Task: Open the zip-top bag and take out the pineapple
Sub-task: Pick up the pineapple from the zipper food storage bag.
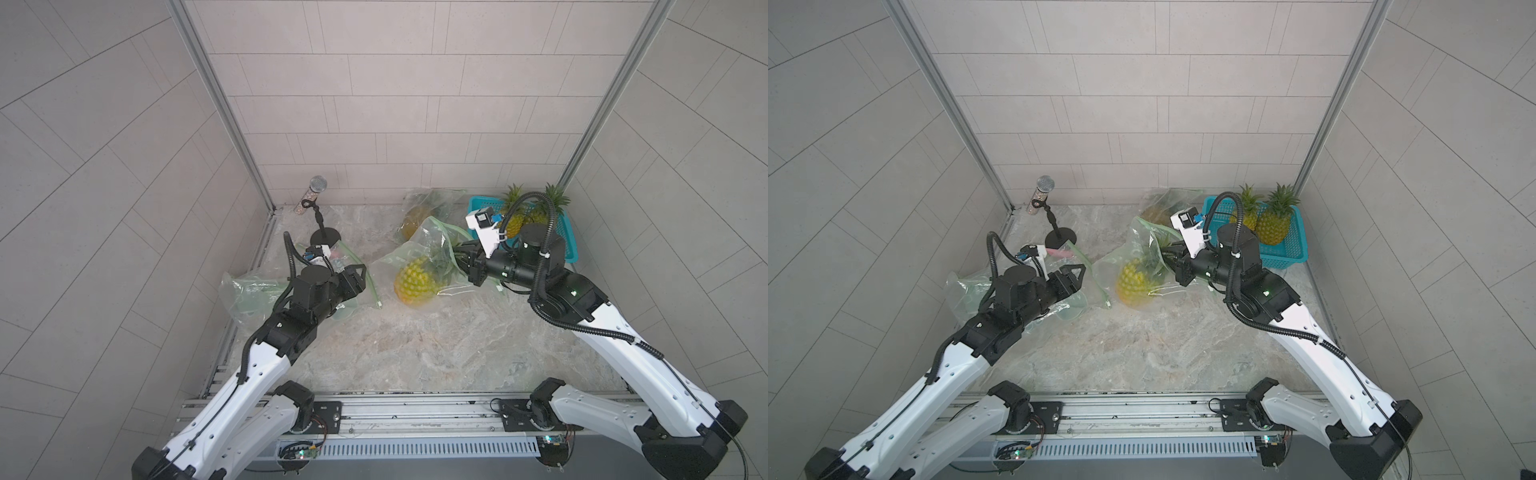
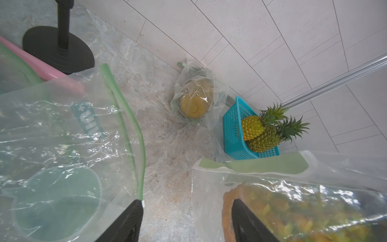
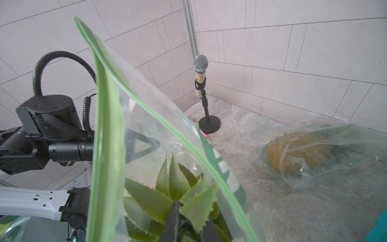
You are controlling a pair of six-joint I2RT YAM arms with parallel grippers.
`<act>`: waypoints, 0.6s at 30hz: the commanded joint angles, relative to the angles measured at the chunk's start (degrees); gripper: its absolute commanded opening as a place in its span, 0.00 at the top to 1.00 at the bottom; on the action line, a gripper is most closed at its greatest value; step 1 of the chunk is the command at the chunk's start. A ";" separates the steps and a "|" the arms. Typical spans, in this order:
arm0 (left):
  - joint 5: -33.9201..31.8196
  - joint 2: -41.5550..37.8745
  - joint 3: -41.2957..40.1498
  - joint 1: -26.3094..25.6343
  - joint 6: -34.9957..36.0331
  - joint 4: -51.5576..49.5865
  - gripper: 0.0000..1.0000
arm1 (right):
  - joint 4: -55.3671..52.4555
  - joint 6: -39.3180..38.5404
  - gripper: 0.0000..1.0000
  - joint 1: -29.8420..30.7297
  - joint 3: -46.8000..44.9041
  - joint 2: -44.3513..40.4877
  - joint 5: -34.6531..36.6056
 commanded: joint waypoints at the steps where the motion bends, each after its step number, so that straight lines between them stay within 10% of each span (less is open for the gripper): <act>1: 1.75 1.04 -0.47 0.21 -3.33 5.41 0.29 | 10.05 2.83 1.00 -0.07 2.97 -1.53 -2.16; 18: 8.08 6.11 -2.76 0.01 -9.43 15.83 0.29 | 13.62 5.05 1.00 -0.02 3.01 -0.62 -3.72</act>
